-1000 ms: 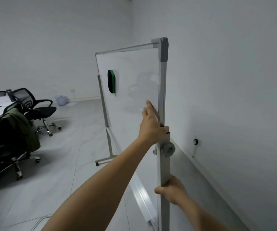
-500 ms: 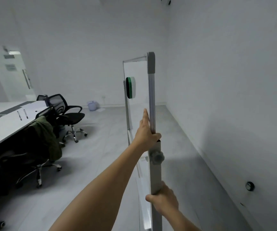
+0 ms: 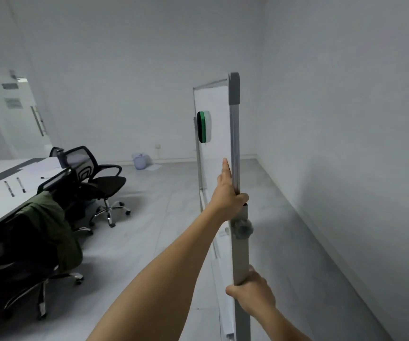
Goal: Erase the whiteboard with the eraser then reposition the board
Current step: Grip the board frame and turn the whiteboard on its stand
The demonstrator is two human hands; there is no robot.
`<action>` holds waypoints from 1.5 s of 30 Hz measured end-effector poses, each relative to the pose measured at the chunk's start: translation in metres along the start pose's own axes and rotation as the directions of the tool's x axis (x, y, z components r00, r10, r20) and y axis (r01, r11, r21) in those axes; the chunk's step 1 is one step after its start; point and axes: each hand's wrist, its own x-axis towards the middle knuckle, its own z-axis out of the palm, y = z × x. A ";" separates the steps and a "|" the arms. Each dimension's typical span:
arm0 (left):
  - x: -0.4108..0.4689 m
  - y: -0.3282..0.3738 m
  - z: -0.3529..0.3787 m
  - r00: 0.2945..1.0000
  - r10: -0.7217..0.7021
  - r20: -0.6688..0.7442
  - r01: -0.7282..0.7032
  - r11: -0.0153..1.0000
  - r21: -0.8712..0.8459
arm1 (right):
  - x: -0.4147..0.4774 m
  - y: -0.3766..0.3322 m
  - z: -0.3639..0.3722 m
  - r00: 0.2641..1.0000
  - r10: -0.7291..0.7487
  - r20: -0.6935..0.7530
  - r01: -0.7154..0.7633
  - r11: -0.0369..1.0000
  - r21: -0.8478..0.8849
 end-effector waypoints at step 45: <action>0.950 -0.335 -0.123 0.999 0.001 -0.052 -0.001 1.000 -0.007 | 0.956 -0.335 0.016 0.993 0.104 -0.053 -0.103 0.995 0.009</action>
